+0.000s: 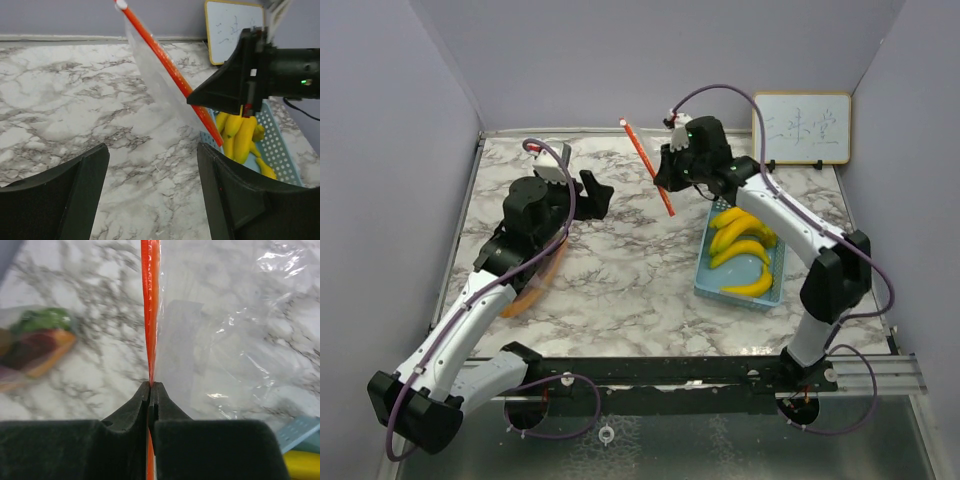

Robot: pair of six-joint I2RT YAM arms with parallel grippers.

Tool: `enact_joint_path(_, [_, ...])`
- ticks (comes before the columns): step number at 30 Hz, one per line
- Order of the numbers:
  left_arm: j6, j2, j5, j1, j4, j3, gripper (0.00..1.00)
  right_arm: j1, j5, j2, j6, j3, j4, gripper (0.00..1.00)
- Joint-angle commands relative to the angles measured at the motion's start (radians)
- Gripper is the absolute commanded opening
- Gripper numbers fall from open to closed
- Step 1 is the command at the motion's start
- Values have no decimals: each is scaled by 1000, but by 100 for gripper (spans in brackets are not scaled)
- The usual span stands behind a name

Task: Place the food in the zip-top bag and seal the zipper
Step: Pick up the zipper food storage bag at the center of the board, then open the zipper of the food storage bag.

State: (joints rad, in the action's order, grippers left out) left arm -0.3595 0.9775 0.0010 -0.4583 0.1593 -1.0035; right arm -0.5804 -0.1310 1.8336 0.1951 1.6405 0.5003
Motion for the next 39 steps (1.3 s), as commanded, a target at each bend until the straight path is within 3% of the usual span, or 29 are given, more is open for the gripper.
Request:
enact_joint_path(1, [-168,4,78,4,-132,38,73,10,-314,-135,163,-69,-142,2])
enact_joint_path(8, [-263,9,60,4,-305,59,73,10,-628,-211,300,-161,-332,2])
enact_joint_path(13, [-297,45,99,4,-359,43,71,10,-724,-246,366,-222,-436,2])
enact_joint_path(17, [-307,57,130,4,-379,57,60,10,-800,-278,459,-258,-555,2])
enact_joint_path(21, [-317,43,140,4,-402,67,59,10,-766,-299,505,-268,-579,2])
enact_joint_path(25, [-318,6,138,6,-406,71,70,10,-731,-310,525,-261,-598,2])
enact_joint_path(31, [-336,-4,127,6,-435,83,76,10,-893,-277,590,-225,-688,2])
enact_joint_path(35, [-344,42,171,6,-481,58,65,10,-911,-280,578,-231,-676,2])
enact_joint_path(39, [-348,80,216,6,-510,40,44,10,-938,-286,580,-234,-675,2])
